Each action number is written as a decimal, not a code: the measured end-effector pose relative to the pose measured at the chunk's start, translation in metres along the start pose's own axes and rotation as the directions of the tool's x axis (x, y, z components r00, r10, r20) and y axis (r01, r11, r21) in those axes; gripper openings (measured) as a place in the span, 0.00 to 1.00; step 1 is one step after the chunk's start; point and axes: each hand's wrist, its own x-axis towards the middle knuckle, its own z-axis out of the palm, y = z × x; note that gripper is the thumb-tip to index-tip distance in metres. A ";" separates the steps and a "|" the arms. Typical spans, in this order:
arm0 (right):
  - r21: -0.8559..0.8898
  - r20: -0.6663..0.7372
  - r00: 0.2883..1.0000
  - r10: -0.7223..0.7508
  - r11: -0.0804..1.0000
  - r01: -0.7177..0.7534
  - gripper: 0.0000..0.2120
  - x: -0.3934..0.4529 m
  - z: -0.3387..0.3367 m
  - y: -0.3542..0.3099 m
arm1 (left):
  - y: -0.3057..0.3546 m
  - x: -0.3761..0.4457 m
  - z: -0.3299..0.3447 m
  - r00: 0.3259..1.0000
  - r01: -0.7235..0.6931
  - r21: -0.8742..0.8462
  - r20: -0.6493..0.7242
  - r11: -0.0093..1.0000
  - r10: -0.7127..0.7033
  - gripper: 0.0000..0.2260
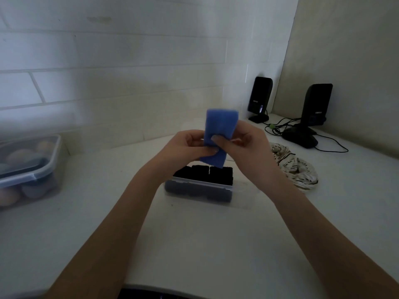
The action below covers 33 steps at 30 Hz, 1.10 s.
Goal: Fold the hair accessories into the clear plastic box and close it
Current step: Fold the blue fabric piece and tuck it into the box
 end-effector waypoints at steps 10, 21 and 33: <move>0.057 -0.032 0.999 0.027 0.998 -0.025 0.09 -0.001 -0.003 0.000 | 0.005 -0.003 0.005 0.993 0.113 -0.118 0.060 0.987 -0.106 0.16; 0.254 0.130 0.989 0.069 0.962 -0.100 0.16 0.000 -0.001 -0.005 | 0.010 -0.001 0.006 0.991 0.112 -0.128 -0.054 0.985 -0.119 0.11; 0.009 0.189 0.976 -0.109 0.994 0.109 0.24 0.005 -0.007 0.014 | 0.008 -0.003 0.004 0.990 0.142 -0.208 0.046 0.968 -0.135 0.19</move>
